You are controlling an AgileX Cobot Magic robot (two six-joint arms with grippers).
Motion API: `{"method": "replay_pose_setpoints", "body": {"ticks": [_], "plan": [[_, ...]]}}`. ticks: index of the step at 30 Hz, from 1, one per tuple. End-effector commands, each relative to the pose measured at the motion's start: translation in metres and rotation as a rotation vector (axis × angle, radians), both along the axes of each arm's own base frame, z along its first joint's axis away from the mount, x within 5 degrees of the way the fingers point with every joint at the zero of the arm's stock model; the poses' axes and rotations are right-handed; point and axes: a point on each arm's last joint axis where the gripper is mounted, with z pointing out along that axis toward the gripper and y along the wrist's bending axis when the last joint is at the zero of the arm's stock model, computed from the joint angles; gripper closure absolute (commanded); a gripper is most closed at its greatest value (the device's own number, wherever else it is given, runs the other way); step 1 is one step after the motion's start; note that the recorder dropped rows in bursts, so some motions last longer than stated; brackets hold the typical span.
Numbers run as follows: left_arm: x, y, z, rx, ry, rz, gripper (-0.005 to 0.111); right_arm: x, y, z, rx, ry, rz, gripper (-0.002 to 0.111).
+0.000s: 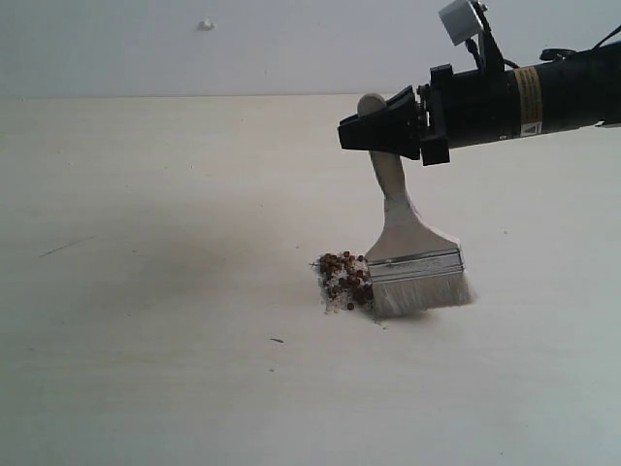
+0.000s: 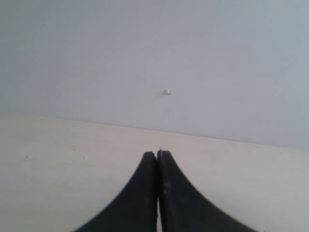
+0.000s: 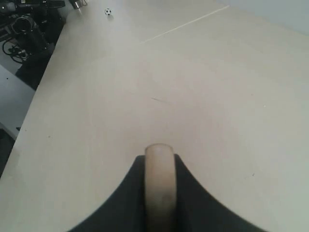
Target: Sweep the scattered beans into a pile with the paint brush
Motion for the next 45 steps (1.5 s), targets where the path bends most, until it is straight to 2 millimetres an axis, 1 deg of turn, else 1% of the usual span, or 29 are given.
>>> {"method": "replay_pose_setpoints", "body": {"ticks": [1,6,11,14,21,24,30,34,39,43,45], "plan": [[0.000,0.000,-0.001,0.004,0.000,-0.002,0.107,0.003,-0.001,0.005,0.028,-0.017,-0.015,0.108],[0.000,-0.001,-0.001,0.004,0.000,-0.006,0.107,0.003,-0.001,0.017,0.006,0.012,-0.003,0.108],[0.000,-0.001,-0.001,0.004,0.000,-0.006,0.107,-0.002,-0.002,0.027,-0.023,0.039,0.009,0.108],[0.000,-0.001,-0.001,0.004,0.000,-0.006,0.107,-0.005,-0.003,0.025,-0.058,0.082,0.023,0.108],[-0.001,-0.002,-0.001,0.004,0.000,-0.020,0.107,-0.003,-0.003,0.008,-0.061,0.136,0.022,0.108],[-0.001,-0.002,-0.001,0.004,0.000,-0.027,0.107,0.001,-0.002,0.005,-0.030,0.156,-0.001,0.108],[-0.001,-0.002,-0.001,0.004,0.000,-0.027,0.107,0.003,-0.002,-0.002,-0.022,0.166,-0.006,0.108],[-0.001,-0.003,-0.001,0.004,0.000,-0.029,0.107,0.009,-0.001,-0.008,0.025,0.173,-0.040,0.108],[-0.001,-0.003,-0.001,0.004,0.000,-0.029,0.107,0.013,0.000,-0.008,0.064,0.117,-0.064,0.108],[-0.001,-0.003,-0.001,0.004,0.000,-0.029,0.107,0.014,0.000,-0.007,0.076,0.116,-0.074,0.108],[-0.001,-0.003,-0.001,0.004,0.000,-0.029,0.107,0.014,0.000,-0.002,0.079,0.111,-0.075,0.108]]}}
